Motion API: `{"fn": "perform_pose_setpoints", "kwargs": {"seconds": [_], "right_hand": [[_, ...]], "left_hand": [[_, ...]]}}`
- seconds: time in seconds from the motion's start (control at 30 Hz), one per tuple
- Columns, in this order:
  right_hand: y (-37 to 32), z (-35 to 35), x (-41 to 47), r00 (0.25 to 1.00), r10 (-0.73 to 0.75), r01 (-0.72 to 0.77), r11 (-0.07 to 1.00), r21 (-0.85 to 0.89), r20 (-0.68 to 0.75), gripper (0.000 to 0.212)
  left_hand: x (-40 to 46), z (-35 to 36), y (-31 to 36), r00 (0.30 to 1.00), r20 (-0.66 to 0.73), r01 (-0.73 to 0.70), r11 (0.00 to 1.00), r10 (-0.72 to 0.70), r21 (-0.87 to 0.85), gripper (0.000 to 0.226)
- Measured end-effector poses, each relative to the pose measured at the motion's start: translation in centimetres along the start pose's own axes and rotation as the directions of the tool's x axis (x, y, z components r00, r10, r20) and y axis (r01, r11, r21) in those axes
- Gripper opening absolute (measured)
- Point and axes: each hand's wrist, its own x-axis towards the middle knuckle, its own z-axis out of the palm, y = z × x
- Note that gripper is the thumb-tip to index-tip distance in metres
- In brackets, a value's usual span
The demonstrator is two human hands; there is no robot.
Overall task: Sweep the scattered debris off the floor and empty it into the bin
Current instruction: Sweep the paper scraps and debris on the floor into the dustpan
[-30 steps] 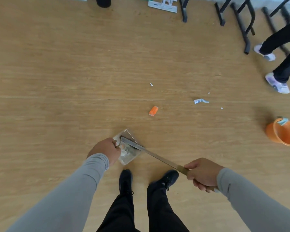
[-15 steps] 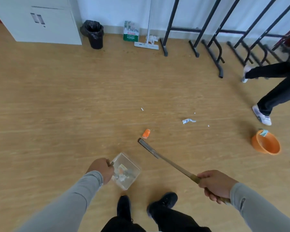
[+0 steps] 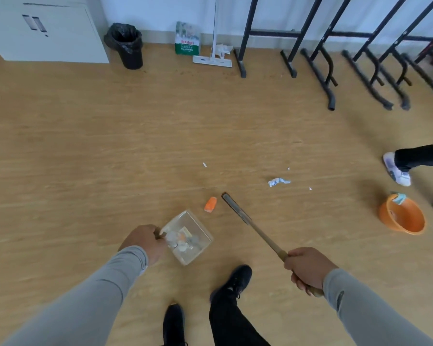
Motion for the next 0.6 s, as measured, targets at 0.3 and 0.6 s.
{"fn": "perform_pose_setpoints", "kwargs": {"seconds": [0.3,0.6], "right_hand": [[-6.5,-2.7,9.3,1.0,0.005,-0.006,0.997,-0.082,-0.009,0.022],[-8.5,-3.2,10.7,0.988,0.064,-0.018,0.951,-0.308,0.14,0.036]], "left_hand": [[7.2,1.2,4.0,0.999,-0.043,0.016,0.996,-0.013,0.083,0.007],[9.8,1.0,5.3,0.998,-0.058,0.006,0.992,0.001,0.126,0.015]]}}
